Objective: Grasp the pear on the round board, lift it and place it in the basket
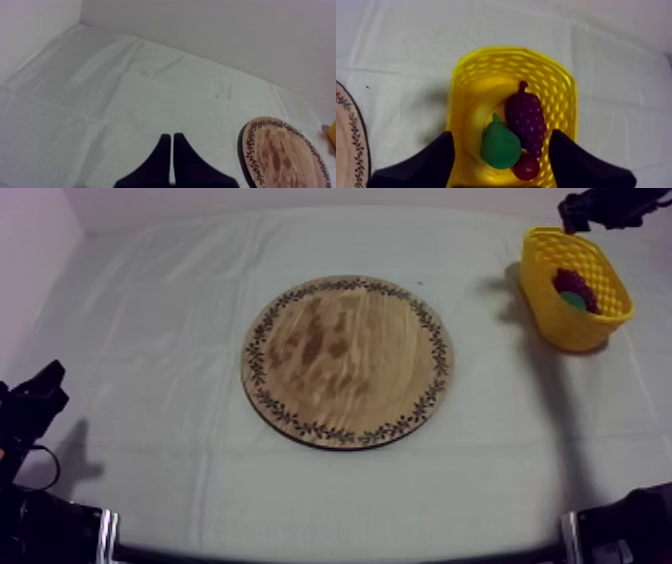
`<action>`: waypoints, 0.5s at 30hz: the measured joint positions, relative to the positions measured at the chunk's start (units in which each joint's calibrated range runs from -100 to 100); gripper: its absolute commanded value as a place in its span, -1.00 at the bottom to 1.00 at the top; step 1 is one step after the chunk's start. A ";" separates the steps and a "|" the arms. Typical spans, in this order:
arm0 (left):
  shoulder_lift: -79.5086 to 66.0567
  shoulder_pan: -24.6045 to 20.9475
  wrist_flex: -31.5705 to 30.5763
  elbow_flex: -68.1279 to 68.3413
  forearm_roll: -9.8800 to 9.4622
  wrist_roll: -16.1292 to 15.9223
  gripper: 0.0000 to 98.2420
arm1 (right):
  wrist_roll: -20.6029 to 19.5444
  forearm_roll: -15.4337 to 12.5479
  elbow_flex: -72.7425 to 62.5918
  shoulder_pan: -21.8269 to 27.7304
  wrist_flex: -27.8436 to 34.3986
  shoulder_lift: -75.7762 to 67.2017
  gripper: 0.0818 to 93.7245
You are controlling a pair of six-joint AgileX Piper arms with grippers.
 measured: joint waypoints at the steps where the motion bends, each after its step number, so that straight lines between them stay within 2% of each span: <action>1: 0.00 0.00 0.00 0.00 0.00 0.00 -1.00 | 0.31 -0.48 1.34 -0.08 -0.73 -2.34 -0.01; 8: 0.00 0.00 0.00 0.00 0.00 0.00 -1.00 | 3.49 -3.01 13.32 -0.97 -8.98 -19.55 -0.19; 15: 0.00 0.00 0.00 0.00 0.00 0.00 -1.00 | 6.76 -7.51 29.75 -2.24 -20.11 -38.33 -0.40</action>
